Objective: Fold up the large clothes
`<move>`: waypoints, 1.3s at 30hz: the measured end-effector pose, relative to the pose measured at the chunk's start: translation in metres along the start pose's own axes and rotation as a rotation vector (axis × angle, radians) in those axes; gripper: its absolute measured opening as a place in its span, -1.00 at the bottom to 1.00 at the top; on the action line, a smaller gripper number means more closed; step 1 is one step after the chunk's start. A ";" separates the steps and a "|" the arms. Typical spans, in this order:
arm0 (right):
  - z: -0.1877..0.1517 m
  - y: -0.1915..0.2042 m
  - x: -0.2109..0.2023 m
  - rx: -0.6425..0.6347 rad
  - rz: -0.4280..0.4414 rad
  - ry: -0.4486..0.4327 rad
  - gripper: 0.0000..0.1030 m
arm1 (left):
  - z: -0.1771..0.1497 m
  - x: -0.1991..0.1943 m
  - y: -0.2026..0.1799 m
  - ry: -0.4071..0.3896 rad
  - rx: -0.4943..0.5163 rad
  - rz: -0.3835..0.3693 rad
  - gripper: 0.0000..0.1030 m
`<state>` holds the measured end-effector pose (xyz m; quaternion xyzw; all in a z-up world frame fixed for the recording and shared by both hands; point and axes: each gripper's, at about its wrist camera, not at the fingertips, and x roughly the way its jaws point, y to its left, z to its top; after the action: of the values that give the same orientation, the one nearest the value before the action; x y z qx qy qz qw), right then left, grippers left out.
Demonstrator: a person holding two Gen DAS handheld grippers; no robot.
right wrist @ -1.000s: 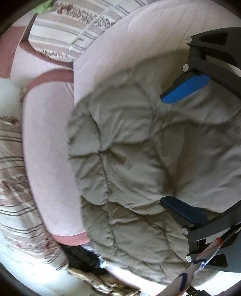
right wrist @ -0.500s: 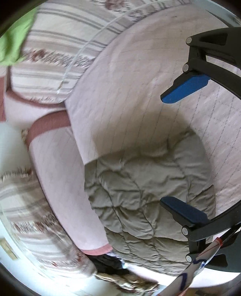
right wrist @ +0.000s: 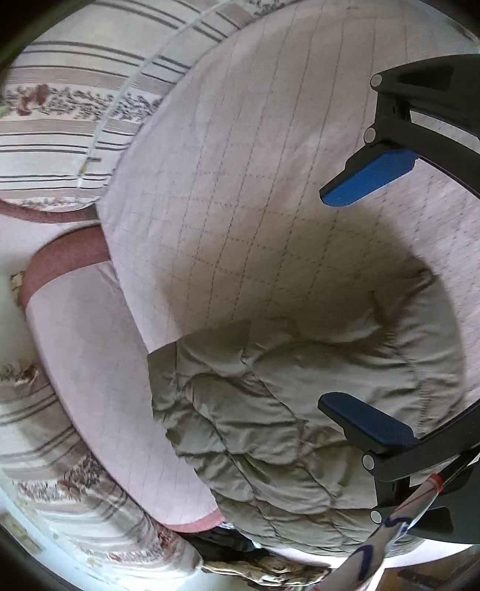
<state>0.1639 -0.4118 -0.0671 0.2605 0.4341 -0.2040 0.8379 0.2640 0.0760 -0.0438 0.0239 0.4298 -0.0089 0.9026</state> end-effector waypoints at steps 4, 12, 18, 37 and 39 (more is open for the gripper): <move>0.012 -0.015 0.021 0.096 0.057 0.031 0.99 | 0.019 0.043 0.031 0.104 -0.148 -0.118 0.65; 0.016 -0.028 0.065 0.206 0.313 0.158 1.00 | 0.043 0.125 0.072 0.271 -0.344 -0.479 0.65; 0.015 -0.015 0.088 0.144 0.382 0.186 1.00 | 0.039 0.162 0.055 0.364 -0.348 -0.682 0.81; -0.015 0.027 0.063 0.075 0.476 0.129 -0.11 | 0.036 0.090 -0.012 0.204 -0.180 -0.340 -0.09; -0.025 0.028 0.054 0.077 0.480 0.114 -0.14 | 0.028 0.079 -0.011 0.189 -0.169 -0.314 -0.11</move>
<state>0.1936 -0.3814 -0.1173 0.3988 0.3983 -0.0007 0.8260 0.3350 0.0643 -0.0877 -0.1183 0.5101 -0.1110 0.8447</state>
